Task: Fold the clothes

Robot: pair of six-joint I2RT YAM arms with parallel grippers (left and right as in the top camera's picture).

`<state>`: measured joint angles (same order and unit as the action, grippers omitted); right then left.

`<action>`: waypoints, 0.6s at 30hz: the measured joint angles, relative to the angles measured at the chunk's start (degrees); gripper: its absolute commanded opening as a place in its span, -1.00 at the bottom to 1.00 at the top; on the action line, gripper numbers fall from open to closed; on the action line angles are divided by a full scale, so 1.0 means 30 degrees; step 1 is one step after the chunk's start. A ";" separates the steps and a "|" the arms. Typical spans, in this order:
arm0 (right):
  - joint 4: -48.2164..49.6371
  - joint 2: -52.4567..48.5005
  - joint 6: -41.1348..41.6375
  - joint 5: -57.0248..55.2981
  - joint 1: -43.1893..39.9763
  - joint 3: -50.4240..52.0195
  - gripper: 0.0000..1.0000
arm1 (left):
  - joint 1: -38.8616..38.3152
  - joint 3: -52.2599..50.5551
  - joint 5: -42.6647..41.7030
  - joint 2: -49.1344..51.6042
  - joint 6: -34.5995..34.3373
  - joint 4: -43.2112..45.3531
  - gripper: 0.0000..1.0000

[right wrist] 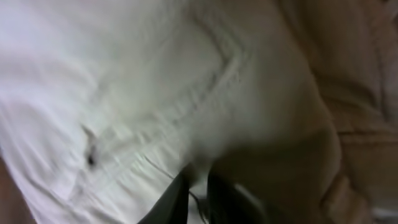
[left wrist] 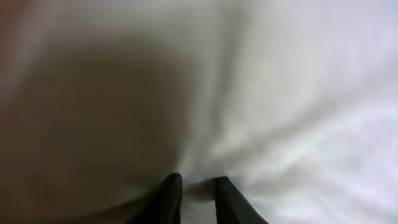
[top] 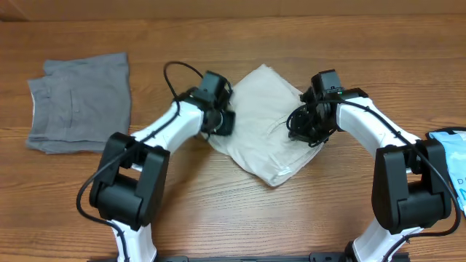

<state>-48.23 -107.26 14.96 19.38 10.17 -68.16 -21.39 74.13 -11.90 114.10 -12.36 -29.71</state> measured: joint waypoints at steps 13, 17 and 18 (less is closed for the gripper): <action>0.0699 0.0903 -0.1209 0.0073 0.0022 -0.0189 -0.71 | 0.2943 1.0083 -0.2047 0.0546 0.1319 -0.9821 -0.06; 0.3089 0.1865 -0.1224 0.0073 0.0015 -0.0561 -0.63 | 0.1902 0.9741 -0.2353 0.0546 0.1734 -1.1562 -0.15; 0.3636 0.1960 -0.1209 0.0058 0.0015 -0.0634 -0.61 | 0.1552 0.9362 -0.2390 0.0546 0.1792 -1.1599 -0.22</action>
<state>-37.32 -101.38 11.33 19.55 10.22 -70.06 -16.73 102.21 -19.07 115.74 -6.98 -64.51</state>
